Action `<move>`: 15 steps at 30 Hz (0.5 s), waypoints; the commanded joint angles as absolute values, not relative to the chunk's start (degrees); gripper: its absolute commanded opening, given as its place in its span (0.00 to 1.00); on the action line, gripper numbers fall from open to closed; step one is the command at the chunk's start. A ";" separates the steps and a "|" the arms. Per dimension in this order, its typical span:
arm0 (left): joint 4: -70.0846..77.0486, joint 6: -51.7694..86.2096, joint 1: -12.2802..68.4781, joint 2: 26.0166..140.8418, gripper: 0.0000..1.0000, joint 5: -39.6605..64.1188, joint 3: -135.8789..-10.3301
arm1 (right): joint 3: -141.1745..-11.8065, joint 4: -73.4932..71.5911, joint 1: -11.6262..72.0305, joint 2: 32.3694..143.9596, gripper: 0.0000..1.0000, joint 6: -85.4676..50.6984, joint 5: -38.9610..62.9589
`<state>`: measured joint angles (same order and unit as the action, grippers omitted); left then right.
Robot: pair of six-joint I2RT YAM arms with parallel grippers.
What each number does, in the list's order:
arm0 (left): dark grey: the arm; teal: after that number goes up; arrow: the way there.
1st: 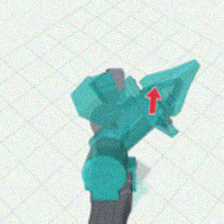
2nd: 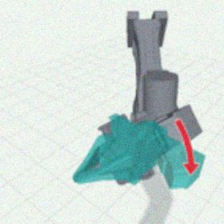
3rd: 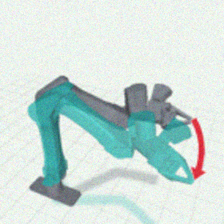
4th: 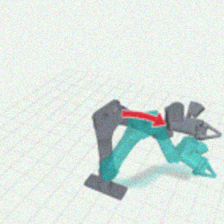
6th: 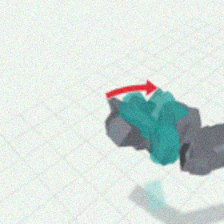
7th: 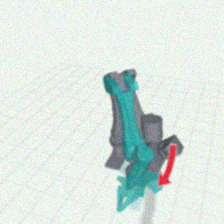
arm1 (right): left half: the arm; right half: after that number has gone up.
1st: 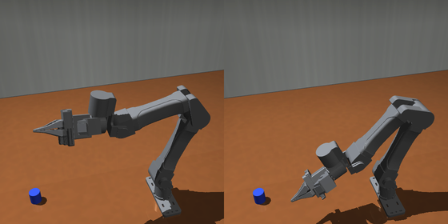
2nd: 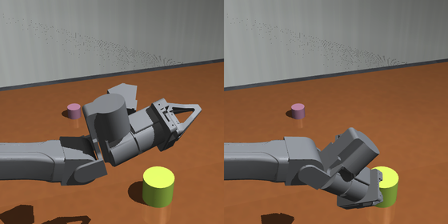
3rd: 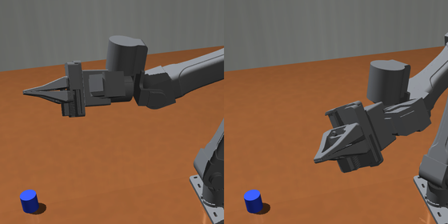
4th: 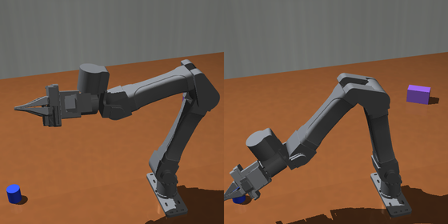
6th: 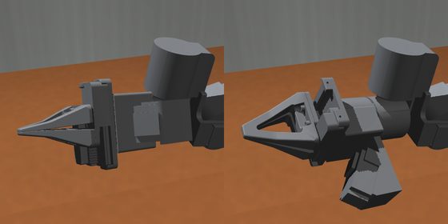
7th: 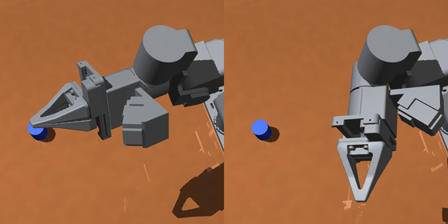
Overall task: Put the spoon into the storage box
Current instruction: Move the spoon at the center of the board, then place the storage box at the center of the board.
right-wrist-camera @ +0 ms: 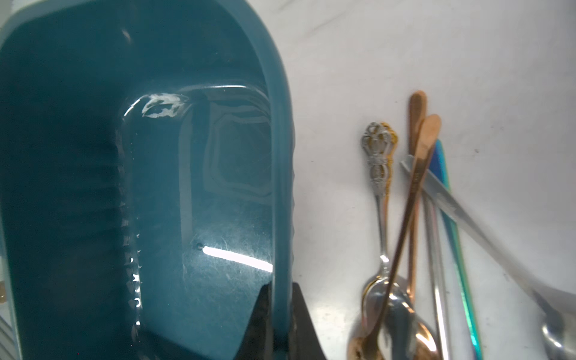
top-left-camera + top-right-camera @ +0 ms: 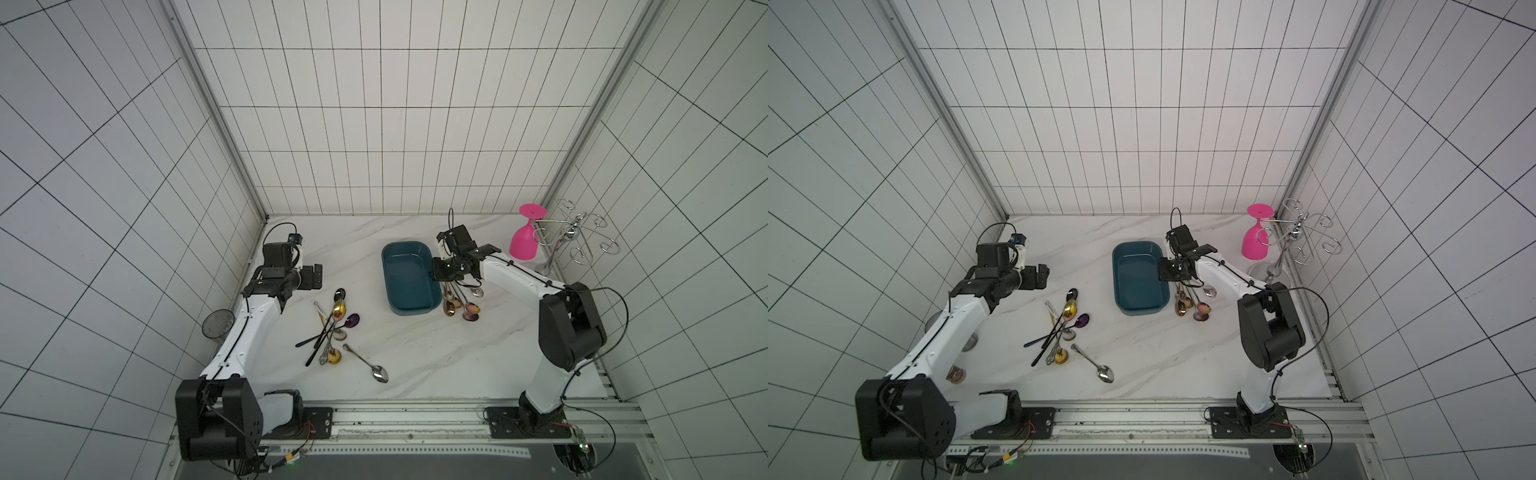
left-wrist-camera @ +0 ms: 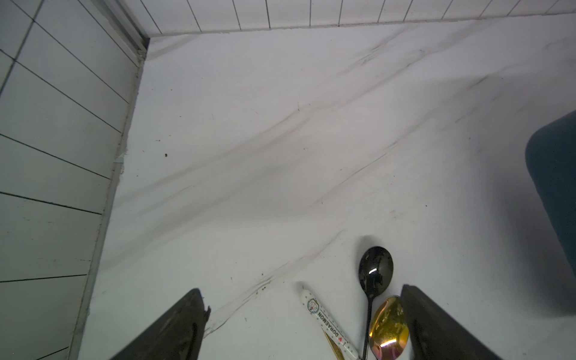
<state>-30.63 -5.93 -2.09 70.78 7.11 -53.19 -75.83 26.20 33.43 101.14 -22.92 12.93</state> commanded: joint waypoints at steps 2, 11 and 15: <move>-35.22 -10.36 -2.27 70.93 0.99 13.04 -53.64 | -72.40 25.94 36.60 99.16 0.00 -29.40 7.64; -37.81 -12.20 -0.87 71.25 0.98 12.39 -52.91 | -67.66 24.21 38.93 99.18 0.00 -34.71 3.66; -38.46 -13.00 -0.14 71.53 0.97 11.14 -52.22 | -67.96 24.51 40.35 100.49 0.00 -34.36 2.92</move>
